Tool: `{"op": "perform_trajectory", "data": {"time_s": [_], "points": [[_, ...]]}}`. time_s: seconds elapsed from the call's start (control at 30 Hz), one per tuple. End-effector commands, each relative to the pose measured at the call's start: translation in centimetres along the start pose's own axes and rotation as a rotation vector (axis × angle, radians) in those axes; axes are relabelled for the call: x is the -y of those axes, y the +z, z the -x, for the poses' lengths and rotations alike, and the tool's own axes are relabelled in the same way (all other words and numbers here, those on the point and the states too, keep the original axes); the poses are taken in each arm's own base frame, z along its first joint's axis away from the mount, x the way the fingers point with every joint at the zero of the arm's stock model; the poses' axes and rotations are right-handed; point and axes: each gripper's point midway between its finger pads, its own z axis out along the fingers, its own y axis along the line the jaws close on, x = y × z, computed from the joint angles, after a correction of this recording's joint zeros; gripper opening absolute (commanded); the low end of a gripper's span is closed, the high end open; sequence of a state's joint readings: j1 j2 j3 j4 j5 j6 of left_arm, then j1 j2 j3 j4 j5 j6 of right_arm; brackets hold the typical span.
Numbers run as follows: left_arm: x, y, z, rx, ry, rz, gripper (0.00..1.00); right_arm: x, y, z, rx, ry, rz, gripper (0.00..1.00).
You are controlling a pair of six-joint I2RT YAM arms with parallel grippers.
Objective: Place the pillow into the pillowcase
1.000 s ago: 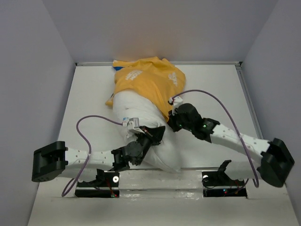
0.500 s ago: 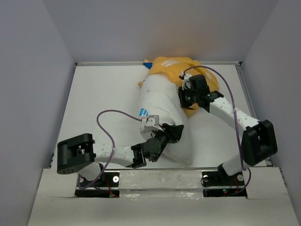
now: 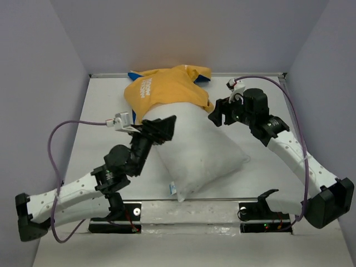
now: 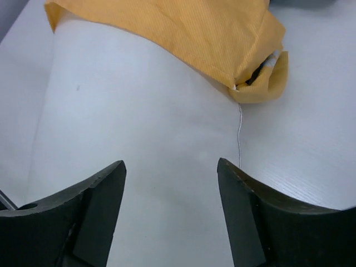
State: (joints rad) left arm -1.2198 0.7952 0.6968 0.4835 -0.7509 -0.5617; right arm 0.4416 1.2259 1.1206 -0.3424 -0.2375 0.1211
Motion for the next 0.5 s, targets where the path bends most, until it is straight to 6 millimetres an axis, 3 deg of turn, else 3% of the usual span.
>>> {"op": "perform_trajectory", "data": {"time_s": [0.0, 0.03, 0.07, 0.17, 0.2, 0.23, 0.27, 0.3, 0.4, 0.47], "points": [[-11.1, -0.5, -0.3, -0.132, 0.183, 0.281, 0.99, -1.9, -1.9, 1.9, 0.077, 0.031, 0.063, 0.75], [-12.7, -1.1, 0.2, -0.136, 0.190, 0.332, 0.99, -3.8, -2.8, 2.2, 0.084, 0.019, 0.141, 0.76], [-16.1, -2.3, -0.2, -0.162, 0.234, 0.435, 0.99, -5.6, -3.1, 1.6, 0.068, 0.000, 0.188, 0.76], [-19.9, -3.9, -0.9, -0.190, 0.277, 0.532, 0.99, -8.1, -3.4, 0.2, 0.043, -0.027, 0.223, 0.78], [-21.9, -4.0, -1.0, -0.196, 0.297, 0.594, 0.99, -9.9, -3.1, -0.7, 0.020, -0.037, 0.247, 0.78], [-22.5, -3.9, -1.4, -0.220, 0.303, 0.598, 0.99, -10.7, -2.3, -1.4, -0.005, -0.038, 0.251, 0.78], [-22.9, -3.0, -0.6, -0.190, 0.293, 0.596, 0.98, -11.4, -1.9, -1.9, -0.023, -0.037, 0.259, 0.78], [-23.5, -2.3, -1.0, -0.218, 0.306, 0.598, 0.97, -13.4, -1.8, -2.8, -0.052, -0.039, 0.301, 0.78], [-24.2, -0.2, -0.5, -0.257, 0.371, 0.625, 0.94, -15.4, -0.5, -5.1, -0.087, -0.056, 0.291, 0.78], [-24.6, 1.4, 0.0, -0.285, 0.451, 0.658, 0.93, -14.2, 1.1, -7.2, -0.133, -0.069, 0.211, 0.79]]}}
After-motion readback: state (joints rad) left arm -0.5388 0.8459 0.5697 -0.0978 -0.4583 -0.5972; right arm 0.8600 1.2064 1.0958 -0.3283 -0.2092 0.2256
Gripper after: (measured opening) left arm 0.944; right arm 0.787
